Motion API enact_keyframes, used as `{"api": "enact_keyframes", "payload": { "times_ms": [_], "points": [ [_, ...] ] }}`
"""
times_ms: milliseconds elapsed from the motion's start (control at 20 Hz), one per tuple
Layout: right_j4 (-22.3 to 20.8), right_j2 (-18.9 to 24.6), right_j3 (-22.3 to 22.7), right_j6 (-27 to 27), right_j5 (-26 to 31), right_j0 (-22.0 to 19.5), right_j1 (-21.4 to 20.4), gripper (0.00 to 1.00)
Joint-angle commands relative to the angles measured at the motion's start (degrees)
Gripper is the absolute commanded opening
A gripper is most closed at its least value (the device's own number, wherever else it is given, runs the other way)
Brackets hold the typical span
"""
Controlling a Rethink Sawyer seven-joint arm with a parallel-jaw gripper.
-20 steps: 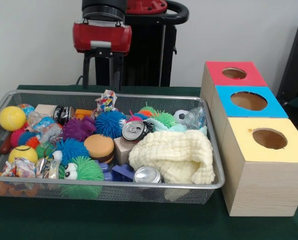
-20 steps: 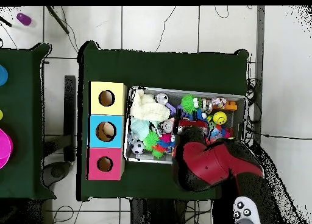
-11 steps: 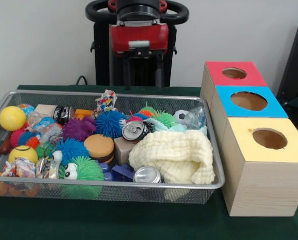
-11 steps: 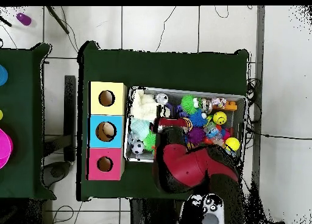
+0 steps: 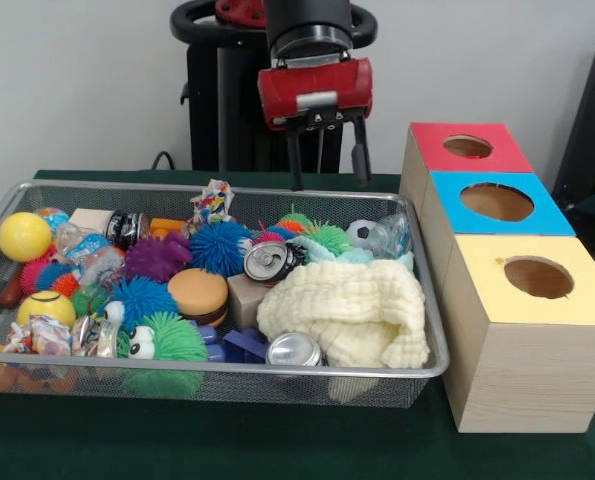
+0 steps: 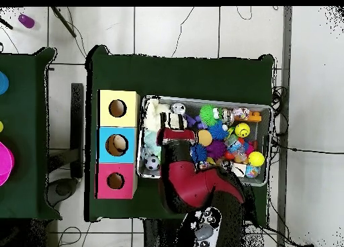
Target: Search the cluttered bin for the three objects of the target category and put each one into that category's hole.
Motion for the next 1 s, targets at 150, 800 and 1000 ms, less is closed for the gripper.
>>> {"api": "enact_keyframes", "payload": {
  "times_ms": [150,800,1000],
  "points": [
    [4.76,-4.35,-6.37,-14.12,-6.53,-0.35,9.68,1.00],
    [9.41,-9.17,-10.53,-12.63,-7.81,4.45,16.99,1.00],
    [-1.42,-10.33,-8.25,-5.07,3.89,8.50,10.24,1.00]
  ]
}}
